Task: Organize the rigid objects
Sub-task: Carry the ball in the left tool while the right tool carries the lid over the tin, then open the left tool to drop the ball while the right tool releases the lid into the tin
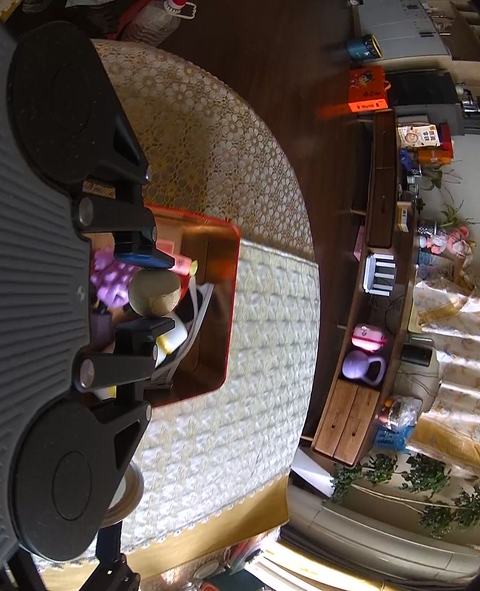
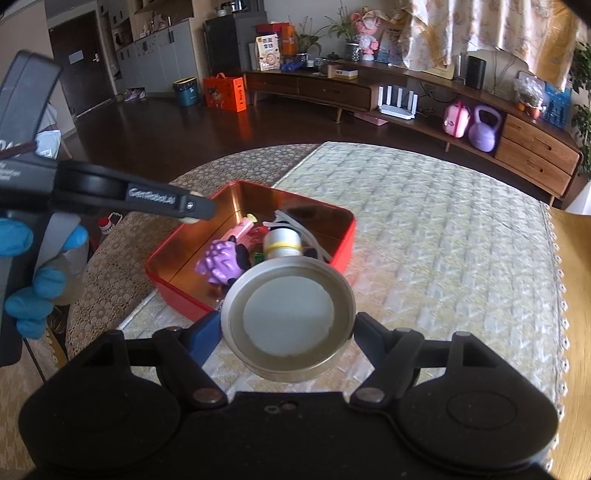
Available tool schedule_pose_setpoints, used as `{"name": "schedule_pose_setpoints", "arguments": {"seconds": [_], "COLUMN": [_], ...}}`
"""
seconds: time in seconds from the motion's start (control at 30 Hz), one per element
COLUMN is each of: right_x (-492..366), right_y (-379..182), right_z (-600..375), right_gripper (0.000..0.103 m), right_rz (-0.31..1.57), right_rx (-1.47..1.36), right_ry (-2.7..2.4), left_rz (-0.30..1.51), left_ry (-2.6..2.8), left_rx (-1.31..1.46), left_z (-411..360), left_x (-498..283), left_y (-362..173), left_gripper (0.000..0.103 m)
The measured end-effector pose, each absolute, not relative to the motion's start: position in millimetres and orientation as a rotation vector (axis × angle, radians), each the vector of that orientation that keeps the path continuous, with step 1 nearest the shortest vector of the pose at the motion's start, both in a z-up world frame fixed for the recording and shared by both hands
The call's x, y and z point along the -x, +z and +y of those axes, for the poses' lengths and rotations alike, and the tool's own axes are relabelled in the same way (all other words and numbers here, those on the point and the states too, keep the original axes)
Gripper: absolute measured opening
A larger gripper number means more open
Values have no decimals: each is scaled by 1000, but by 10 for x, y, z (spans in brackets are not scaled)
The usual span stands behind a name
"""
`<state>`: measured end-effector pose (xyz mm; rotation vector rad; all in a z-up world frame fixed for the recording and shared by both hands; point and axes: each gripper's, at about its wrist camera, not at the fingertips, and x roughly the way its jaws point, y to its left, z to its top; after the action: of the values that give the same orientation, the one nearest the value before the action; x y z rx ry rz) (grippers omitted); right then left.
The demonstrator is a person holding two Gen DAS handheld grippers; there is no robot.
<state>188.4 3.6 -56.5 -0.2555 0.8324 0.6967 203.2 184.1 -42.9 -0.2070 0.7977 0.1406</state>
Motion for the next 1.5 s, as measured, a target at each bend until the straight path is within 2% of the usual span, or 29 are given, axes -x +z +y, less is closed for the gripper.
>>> {"name": "schedule_pose_setpoints", "arguments": {"seconds": [0.73,1.5], "right_x": [-2213,-2187], "right_y": [-1035,-1076], "right_z": [754,821], "right_gripper": [77,79], "right_rz": [873,845], "right_rx": [333,372], "right_ry": [720,698], "left_rz": [878,886], "left_ry": [119,83], "left_rx": [177,219], "left_z": [2000,2005], "left_x": [-2820,-2744], "left_y": [-979,-1094], "left_gripper": [28,28]}}
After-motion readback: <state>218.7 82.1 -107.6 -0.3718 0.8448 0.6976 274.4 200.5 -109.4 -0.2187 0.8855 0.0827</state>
